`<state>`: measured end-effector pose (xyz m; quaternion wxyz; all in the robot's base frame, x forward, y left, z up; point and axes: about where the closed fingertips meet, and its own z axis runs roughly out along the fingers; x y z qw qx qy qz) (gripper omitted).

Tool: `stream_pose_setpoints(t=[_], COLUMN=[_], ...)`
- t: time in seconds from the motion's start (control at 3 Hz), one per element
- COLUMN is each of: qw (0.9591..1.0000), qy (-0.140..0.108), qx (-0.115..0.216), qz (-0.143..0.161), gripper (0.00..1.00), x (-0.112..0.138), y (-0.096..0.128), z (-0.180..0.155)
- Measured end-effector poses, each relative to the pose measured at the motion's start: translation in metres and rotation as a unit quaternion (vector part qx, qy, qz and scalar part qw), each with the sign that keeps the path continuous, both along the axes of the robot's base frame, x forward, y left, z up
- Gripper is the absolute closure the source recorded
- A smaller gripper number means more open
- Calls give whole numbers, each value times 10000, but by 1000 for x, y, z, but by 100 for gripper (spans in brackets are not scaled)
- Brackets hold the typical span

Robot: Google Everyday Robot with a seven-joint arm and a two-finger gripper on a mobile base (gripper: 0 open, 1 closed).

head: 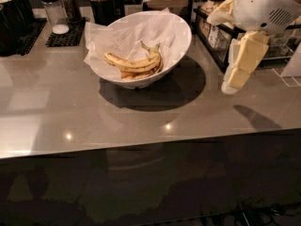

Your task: Pick banana from white bowl

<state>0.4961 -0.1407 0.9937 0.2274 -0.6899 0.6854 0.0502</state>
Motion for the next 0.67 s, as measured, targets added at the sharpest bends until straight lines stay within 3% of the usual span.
stream_pose_setpoints(t=[0.33,0.67], qw=[9971,9937], qy=[1,-24], qx=[315,322], qz=[689,1077], gripper=[0,0], x=[25,37], y=[45,76], z=[2,1])
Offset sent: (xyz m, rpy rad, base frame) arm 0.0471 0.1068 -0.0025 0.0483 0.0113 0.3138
